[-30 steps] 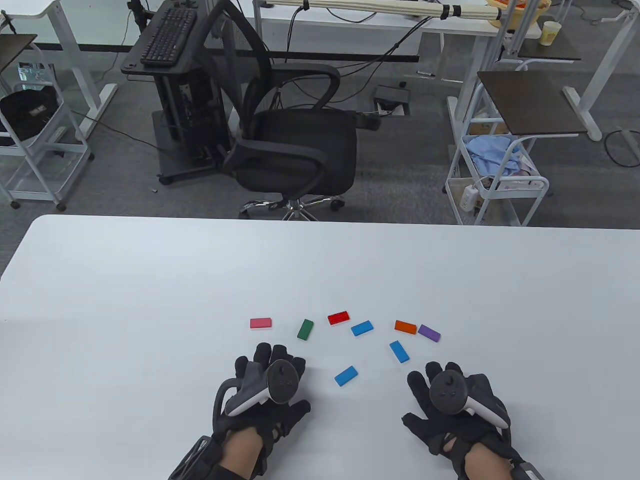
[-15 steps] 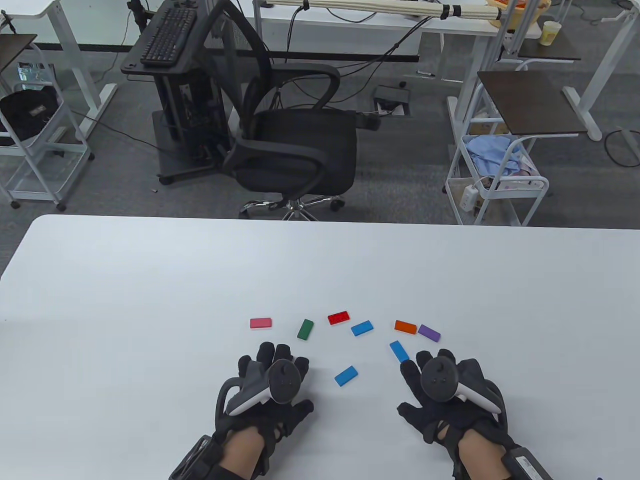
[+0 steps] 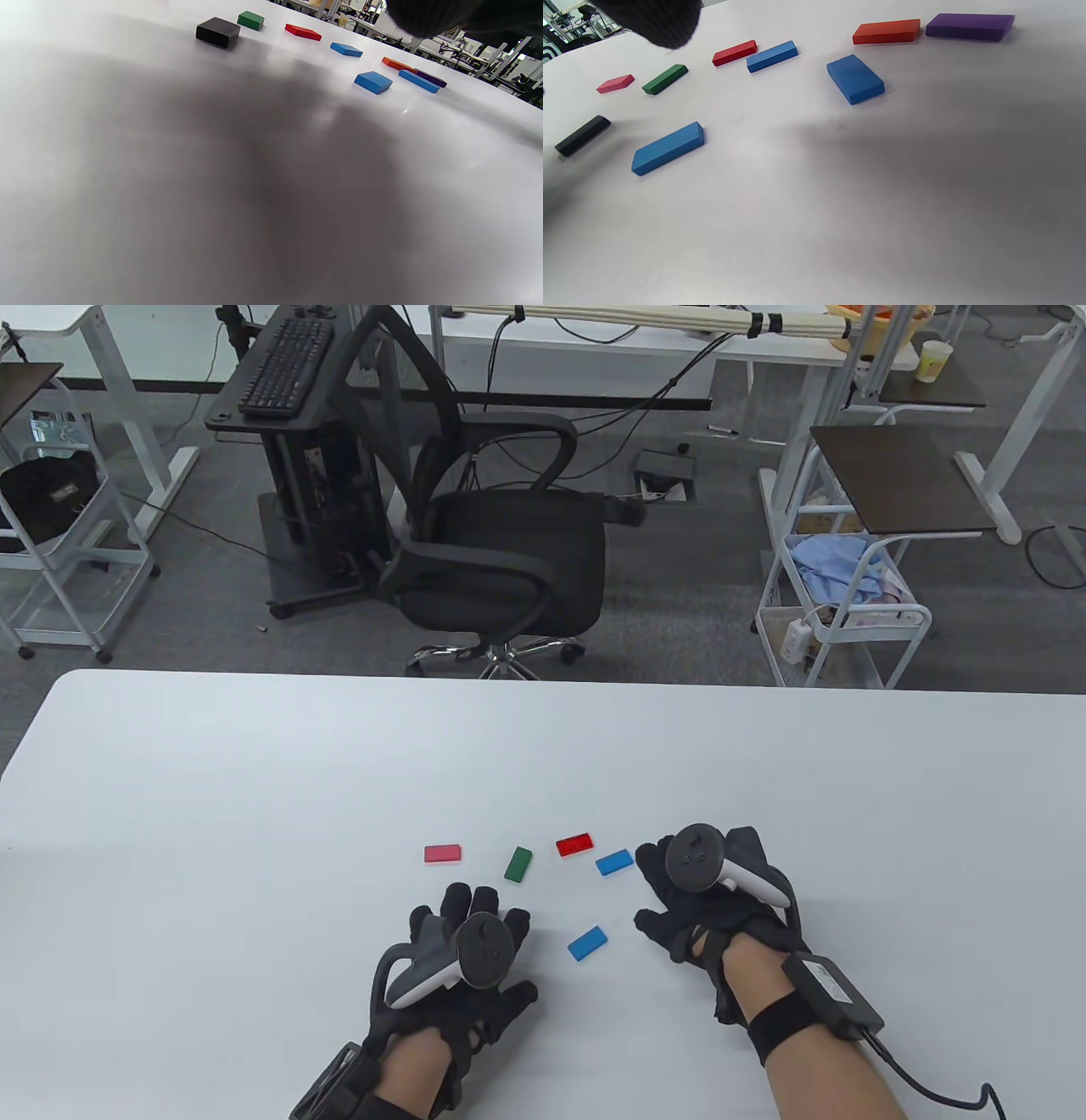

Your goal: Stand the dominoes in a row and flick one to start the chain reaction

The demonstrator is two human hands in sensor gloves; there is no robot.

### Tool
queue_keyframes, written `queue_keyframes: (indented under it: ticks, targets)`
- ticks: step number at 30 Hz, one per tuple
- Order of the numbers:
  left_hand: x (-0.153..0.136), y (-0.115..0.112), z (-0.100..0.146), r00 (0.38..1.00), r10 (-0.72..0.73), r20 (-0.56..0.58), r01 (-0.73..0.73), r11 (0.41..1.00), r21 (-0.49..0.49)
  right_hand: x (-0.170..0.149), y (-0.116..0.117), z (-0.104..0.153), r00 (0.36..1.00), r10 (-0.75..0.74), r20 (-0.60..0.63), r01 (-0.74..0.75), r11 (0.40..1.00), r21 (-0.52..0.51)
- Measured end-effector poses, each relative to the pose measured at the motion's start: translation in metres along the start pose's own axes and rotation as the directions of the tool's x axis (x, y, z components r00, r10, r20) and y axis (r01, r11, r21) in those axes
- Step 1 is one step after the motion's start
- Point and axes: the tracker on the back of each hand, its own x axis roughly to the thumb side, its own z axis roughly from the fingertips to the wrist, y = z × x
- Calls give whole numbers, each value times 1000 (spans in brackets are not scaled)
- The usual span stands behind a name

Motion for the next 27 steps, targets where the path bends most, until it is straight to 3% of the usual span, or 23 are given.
queue_keyframes:
  ticks: [12, 17, 19, 24, 27]
  targets:
    - [2, 0, -1, 1000, -4, 8, 4, 1000, -6, 27, 2, -62, 996, 89, -25, -89, 996, 13]
    - [4, -1, -2, 1000, -27, 2, 27, 1000, -17, 36, 2, -73, 948, 312, -58, -313, 950, -16]
    - [4, -2, -2, 1000, -28, -2, 28, 999, -21, 37, 1, -75, 959, 277, -56, -280, 959, -44]
    - [3, -3, -3, 999, -37, -12, 36, 999, -37, 44, -2, -76, 914, 402, -52, -406, 907, -110]
    - [1, -2, -2, 1000, -26, -10, 25, 999, -34, 45, -3, -77, 918, 393, -50, -396, 906, -147]
